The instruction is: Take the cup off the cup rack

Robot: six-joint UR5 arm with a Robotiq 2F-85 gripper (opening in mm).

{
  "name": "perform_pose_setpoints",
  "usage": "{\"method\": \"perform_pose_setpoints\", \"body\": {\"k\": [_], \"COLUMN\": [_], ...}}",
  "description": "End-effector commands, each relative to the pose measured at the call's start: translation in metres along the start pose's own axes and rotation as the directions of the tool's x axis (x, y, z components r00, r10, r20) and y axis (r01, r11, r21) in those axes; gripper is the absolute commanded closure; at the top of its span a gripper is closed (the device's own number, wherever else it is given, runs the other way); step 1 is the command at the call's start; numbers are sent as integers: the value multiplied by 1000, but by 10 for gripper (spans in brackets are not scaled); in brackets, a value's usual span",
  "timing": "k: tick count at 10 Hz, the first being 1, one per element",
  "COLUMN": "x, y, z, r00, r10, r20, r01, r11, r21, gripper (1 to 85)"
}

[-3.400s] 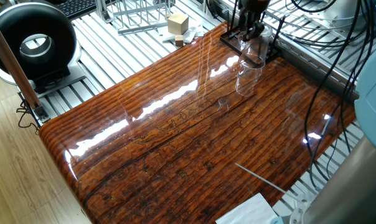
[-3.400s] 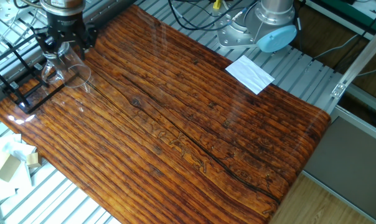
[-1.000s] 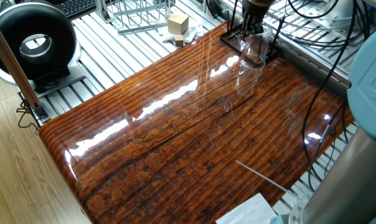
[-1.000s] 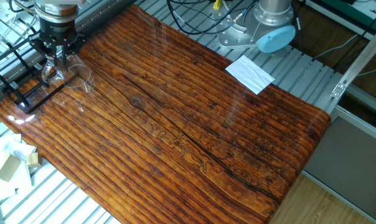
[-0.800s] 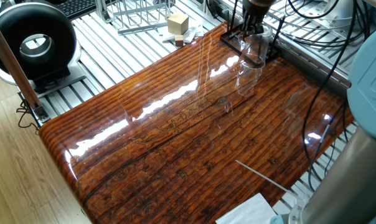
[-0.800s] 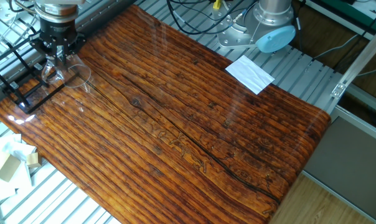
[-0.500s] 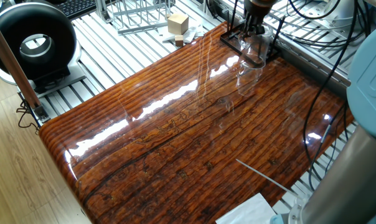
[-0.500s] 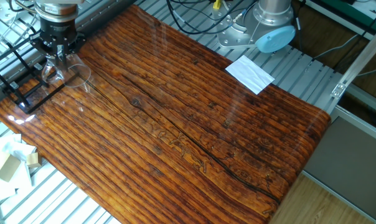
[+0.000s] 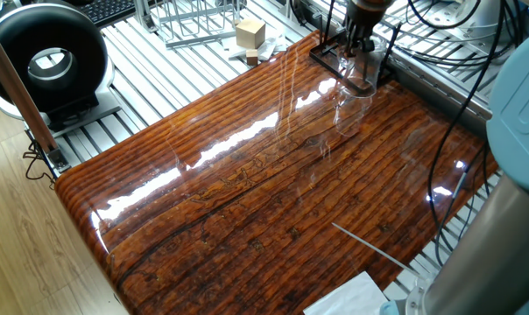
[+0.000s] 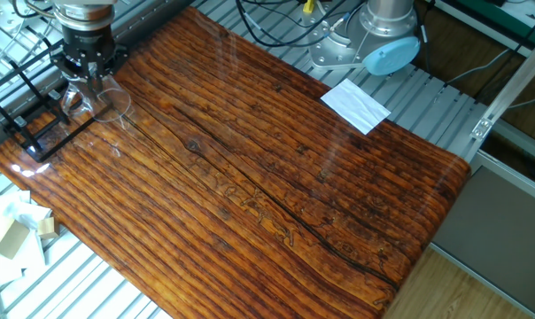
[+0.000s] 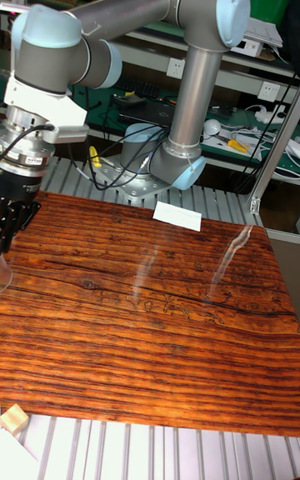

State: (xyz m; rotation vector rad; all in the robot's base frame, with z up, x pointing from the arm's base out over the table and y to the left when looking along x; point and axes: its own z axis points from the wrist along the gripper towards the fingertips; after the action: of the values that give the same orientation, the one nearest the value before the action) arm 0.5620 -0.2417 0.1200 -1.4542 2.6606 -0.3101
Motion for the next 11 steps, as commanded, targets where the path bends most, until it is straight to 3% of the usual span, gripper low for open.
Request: {"method": "perform_pose_setpoints", "body": {"k": [1,11], "x": [-2,9], "y": [8,20], "z": [-1,5], "r00": [999,999], "r10": [30,34], "r20": [14,-13], "r01": [-30,-35], "r11": [999,997], "r21": [-34,-75], "gripper": [653,730]}}
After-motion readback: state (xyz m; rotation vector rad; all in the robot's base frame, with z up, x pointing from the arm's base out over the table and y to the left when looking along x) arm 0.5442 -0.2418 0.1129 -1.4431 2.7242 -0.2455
